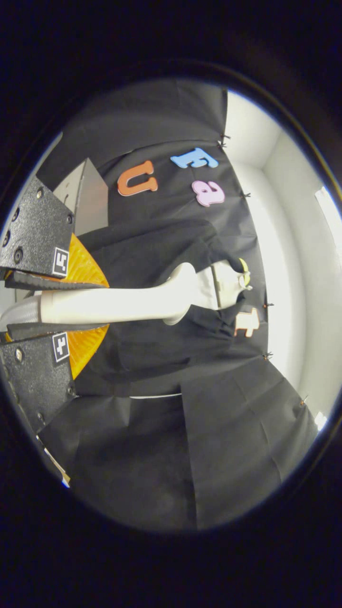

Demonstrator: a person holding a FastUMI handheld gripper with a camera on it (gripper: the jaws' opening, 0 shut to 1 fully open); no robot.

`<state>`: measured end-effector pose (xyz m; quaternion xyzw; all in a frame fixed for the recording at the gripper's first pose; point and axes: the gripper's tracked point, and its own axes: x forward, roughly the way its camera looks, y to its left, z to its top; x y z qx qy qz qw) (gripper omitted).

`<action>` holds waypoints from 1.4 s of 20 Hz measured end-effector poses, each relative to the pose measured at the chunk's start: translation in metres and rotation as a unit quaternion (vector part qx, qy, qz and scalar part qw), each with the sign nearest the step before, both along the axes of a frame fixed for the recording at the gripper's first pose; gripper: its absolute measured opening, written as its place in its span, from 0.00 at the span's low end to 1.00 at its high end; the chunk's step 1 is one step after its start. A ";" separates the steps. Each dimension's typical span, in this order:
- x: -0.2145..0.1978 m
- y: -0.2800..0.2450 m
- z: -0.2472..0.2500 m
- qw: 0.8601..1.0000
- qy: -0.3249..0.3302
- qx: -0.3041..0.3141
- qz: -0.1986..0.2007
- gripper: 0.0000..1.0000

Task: Iron the clothes twice with a garment steamer, once on the left side and once on the right side.

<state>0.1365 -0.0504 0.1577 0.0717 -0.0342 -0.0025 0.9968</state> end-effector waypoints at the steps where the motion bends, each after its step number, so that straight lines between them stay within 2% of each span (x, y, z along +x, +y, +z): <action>1: 0.003 -0.009 0.013 1.000 -0.010 0.003 -0.004 0.30; 7: 0.040 -0.056 0.078 0.998 -0.048 0.021 -0.019 0.30; 11: 0.066 -0.073 0.099 0.998 -0.056 0.028 -0.021 0.30; 19: 0.112 -0.074 0.097 0.999 -0.044 0.005 -0.011 0.30; 28: 0.124 -0.072 0.060 0.999 -0.027 -0.017 -0.015 0.30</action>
